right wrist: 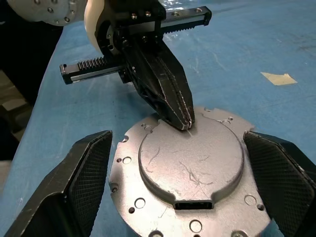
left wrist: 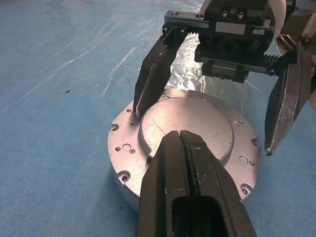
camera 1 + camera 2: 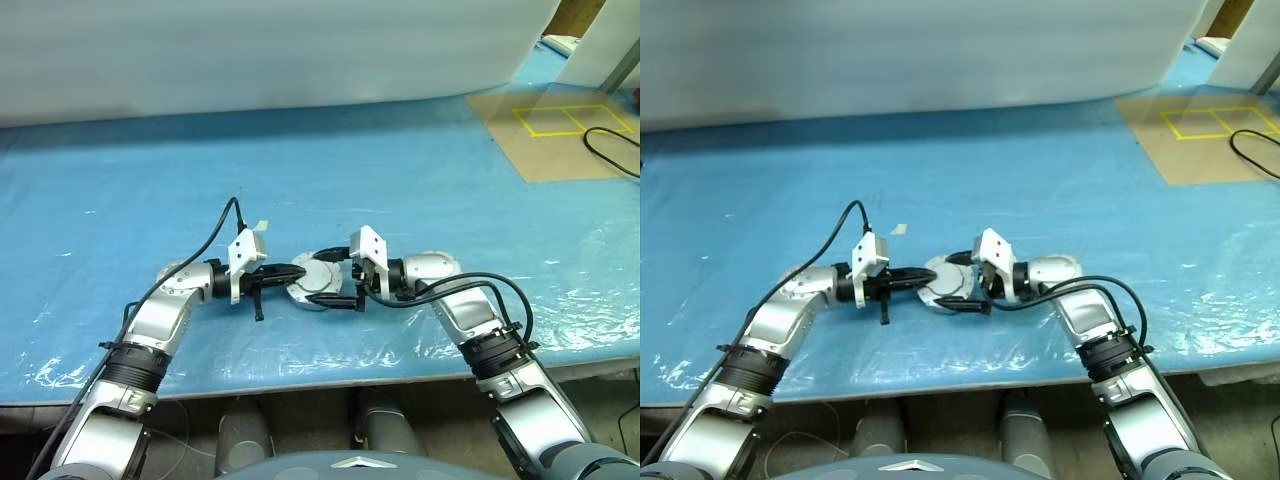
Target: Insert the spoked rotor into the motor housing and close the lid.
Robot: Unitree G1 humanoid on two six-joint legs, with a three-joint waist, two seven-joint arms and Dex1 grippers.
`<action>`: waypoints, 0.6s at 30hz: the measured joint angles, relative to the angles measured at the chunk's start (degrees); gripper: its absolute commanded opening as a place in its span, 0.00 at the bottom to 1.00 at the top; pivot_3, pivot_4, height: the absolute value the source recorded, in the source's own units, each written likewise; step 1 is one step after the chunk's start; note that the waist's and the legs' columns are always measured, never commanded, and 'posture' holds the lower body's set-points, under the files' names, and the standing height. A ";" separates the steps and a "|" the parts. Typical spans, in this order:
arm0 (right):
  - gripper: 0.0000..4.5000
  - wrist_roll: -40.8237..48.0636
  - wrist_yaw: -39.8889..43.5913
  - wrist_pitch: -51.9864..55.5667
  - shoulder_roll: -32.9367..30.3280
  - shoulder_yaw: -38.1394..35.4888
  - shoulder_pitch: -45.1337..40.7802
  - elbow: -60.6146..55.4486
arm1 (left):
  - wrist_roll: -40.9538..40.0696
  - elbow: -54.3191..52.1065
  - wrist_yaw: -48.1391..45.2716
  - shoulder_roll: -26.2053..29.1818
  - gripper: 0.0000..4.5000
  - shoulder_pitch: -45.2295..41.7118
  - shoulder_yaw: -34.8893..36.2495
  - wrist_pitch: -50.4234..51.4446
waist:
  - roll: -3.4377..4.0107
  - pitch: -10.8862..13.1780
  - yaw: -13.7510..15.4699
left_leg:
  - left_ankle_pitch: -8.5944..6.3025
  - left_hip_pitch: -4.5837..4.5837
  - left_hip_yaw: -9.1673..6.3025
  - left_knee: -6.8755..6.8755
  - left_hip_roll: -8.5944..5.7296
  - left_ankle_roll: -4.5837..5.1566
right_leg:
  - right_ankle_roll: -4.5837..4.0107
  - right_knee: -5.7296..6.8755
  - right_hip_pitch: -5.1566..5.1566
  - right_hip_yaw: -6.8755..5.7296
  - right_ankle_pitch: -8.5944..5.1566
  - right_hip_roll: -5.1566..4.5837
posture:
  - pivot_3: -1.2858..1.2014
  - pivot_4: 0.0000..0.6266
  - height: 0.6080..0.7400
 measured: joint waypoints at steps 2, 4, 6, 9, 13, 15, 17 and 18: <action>1.00 0.69 0.00 1.28 -0.43 -0.89 0.00 -0.01 | 0.00 0.00 -0.14 0.00 0.00 -0.03 0.00 0.12 | 0.00 0.00 0.00 | 0.00 0.00 0.00 -0.01 0.00 0.00 | 0.00 0.00 0.00 0.00 0.00 0.00 | 0.52 0.24 1.00; 1.00 1.41 -0.17 2.61 -0.71 -2.03 0.02 -0.01 | 0.00 0.00 -0.42 0.01 0.00 -0.03 0.00 0.23 | 0.00 0.00 0.00 | 0.00 -0.01 0.00 -0.01 0.01 0.00 | 0.00 -0.01 -0.02 0.00 0.00 0.00 | 0.52 0.24 1.00; 1.00 2.55 -0.47 4.38 -0.87 -3.14 0.04 -0.01 | 0.00 0.00 -0.64 0.01 0.00 -0.05 0.00 0.27 | 0.00 0.00 -0.01 | 0.00 -0.01 0.00 -0.02 0.00 0.00 | 0.00 -0.02 -0.02 0.00 0.00 0.00 | 0.52 0.24 1.00; 1.00 4.90 -1.26 8.34 -0.79 -5.02 0.08 -0.02 | 0.01 0.01 -0.83 0.01 0.00 -0.12 0.00 0.28 | 0.00 0.00 0.01 | 0.00 -0.02 0.00 -0.03 0.00 0.00 | 0.00 -0.03 -0.02 0.01 0.00 0.00 | 0.52 0.24 1.00; 1.00 9.50 -2.58 16.98 -0.39 -7.52 0.09 -0.03 | 0.03 0.02 -0.85 -0.01 0.00 -0.18 0.00 0.22 | 0.00 0.00 0.05 | 0.00 -0.02 0.00 -0.03 0.00 0.00 | 0.00 -0.03 -0.02 0.00 0.00 0.00 | 0.52 0.24 1.00; 1.00 12.31 -3.53 22.69 -0.22 -9.31 0.05 -0.03 | 0.05 0.02 -0.84 -0.04 0.00 -0.21 -0.01 0.18 | 0.00 0.00 0.10 | 0.00 -0.02 0.00 -0.04 0.00 0.00 | 0.00 -0.04 -0.02 0.00 0.00 0.00 | 0.52 0.24 1.00; 1.00 15.64 -4.43 28.92 -0.19 -11.21 0.01 -0.01 | 0.08 0.03 -0.83 -0.08 0.00 -0.22 -0.01 0.07 | 0.01 0.00 0.15 | 0.00 -0.02 0.00 -0.04 0.00 -0.01 | 0.00 -0.04 -0.03 0.00 0.00 0.00 | 0.52 0.24 1.00; 1.00 17.03 -4.78 31.51 -0.18 -12.08 -0.11 0.06 | 0.09 0.05 -0.83 -0.08 0.00 -0.22 -0.01 0.02 | 0.01 0.00 0.17 | 0.00 -0.01 0.00 -0.04 0.00 -0.01 | 0.00 -0.04 -0.03 0.00 0.00 0.00 | 0.52 0.24 1.00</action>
